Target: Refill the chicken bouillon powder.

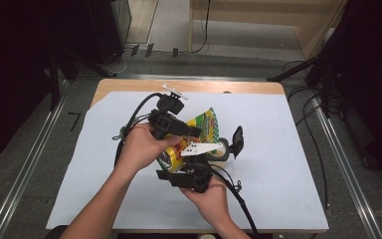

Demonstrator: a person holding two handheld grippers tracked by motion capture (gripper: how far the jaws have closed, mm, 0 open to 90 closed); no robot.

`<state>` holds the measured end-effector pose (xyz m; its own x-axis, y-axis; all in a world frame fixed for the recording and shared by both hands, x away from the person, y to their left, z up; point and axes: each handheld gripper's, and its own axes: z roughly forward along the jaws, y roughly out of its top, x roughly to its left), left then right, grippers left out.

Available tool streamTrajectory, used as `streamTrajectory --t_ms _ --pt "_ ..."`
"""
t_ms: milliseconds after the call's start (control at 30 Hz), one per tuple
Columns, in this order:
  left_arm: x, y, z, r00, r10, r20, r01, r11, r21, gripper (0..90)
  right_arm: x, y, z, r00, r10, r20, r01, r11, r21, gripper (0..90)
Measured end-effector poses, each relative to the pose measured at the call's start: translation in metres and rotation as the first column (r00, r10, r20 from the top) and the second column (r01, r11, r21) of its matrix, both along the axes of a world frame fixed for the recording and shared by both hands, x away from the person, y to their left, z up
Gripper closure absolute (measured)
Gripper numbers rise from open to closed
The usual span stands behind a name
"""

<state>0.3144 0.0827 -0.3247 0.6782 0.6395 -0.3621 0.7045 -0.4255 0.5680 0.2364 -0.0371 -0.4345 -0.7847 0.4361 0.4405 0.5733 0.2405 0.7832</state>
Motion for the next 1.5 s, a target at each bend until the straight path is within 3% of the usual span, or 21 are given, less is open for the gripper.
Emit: streamTrajectory --t_ms 667,1233,1500 --pt "0.0047 0.0038 -0.0038 0.9947 0.021 -0.101 -0.026 0.9984 -0.049 75.2 0.0001 0.0003 -0.0032 0.9997 -0.004 0.024 0.004 1.0 -0.029 64.9" --pt "0.0026 0.0007 -0.0036 0.9913 0.019 -0.13 -0.029 0.9969 -0.074 75.5 0.0021 -0.0007 -0.008 1.0 -0.006 0.005 0.006 0.999 -0.035 66.8" --pt "0.0073 0.0028 -0.0054 0.9929 0.024 -0.117 -0.032 0.9973 -0.067 74.8 0.0014 -0.0012 -0.0035 0.9996 0.01 -0.027 -0.01 1.0 -0.008 68.1"
